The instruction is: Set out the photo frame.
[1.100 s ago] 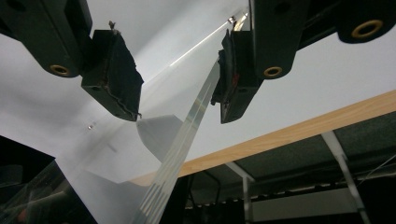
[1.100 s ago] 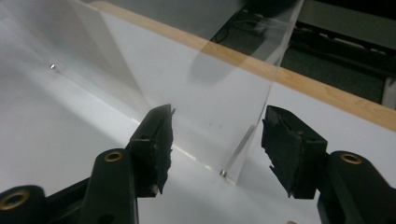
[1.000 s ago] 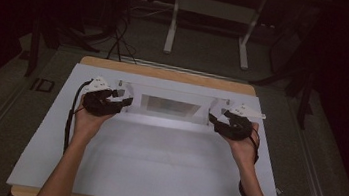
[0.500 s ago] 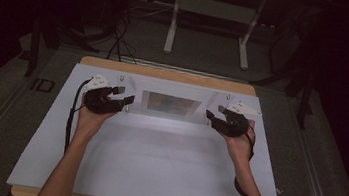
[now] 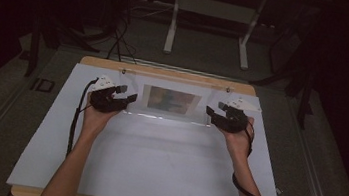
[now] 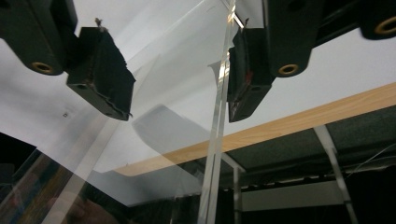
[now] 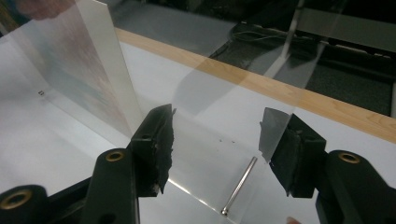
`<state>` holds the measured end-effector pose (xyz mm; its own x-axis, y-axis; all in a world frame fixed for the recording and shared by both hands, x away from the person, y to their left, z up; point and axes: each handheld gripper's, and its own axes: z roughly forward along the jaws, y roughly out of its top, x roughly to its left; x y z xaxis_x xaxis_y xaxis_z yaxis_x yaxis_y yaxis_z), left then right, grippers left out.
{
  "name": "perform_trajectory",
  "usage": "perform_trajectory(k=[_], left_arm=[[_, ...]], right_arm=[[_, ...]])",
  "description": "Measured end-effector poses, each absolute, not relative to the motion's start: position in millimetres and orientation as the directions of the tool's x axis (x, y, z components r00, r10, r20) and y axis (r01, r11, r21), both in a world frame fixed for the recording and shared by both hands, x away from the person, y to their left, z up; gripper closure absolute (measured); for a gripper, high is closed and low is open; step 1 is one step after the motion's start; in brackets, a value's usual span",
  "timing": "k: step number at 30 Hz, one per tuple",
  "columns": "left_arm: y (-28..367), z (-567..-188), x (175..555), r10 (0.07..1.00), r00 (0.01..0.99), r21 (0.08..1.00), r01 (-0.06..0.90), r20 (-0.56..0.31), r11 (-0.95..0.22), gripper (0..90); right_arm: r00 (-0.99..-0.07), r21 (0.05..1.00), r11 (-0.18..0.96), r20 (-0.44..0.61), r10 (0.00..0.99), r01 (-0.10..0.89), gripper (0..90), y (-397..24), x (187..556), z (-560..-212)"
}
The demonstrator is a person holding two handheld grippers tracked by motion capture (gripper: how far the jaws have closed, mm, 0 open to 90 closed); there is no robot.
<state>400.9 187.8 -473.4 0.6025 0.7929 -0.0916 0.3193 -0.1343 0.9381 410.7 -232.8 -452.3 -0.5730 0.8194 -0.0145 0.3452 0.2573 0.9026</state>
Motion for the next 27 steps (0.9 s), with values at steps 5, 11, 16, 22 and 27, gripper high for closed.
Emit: perform_trajectory(k=[5,11,16,22,27], left_arm=[[186.4,-474.6,402.4,0.800,0.595,0.941,0.309,-0.078,-0.138,42.5],[184.2,-476.0,404.6,0.810,0.582,0.941,0.310,-0.075,-0.135,41.9],[179.6,-474.0,406.1,0.821,0.570,0.934,0.312,-0.039,-0.172,40.8],[174.6,-474.6,406.3,0.838,0.546,0.934,0.301,-0.004,-0.192,39.9],[170.8,-474.1,407.9,0.855,0.518,0.933,0.308,-0.001,-0.185,39.2]], right_arm=[[-0.563,0.901,0.244,0.000,0.826,0.358,42.3,-232.5,413.2,-457.2],[-0.557,0.890,0.247,0.009,0.831,0.384,41.6,-231.5,418.5,-469.7],[-0.550,0.890,0.251,0.000,0.835,0.381,43.4,-230.5,419.5,-474.8],[-0.538,0.897,0.258,-0.027,0.842,0.359,43.8,-228.2,418.9,-476.4],[-0.528,0.901,0.255,-0.033,0.848,0.352,43.8,-227.1,420.6,-477.4]])
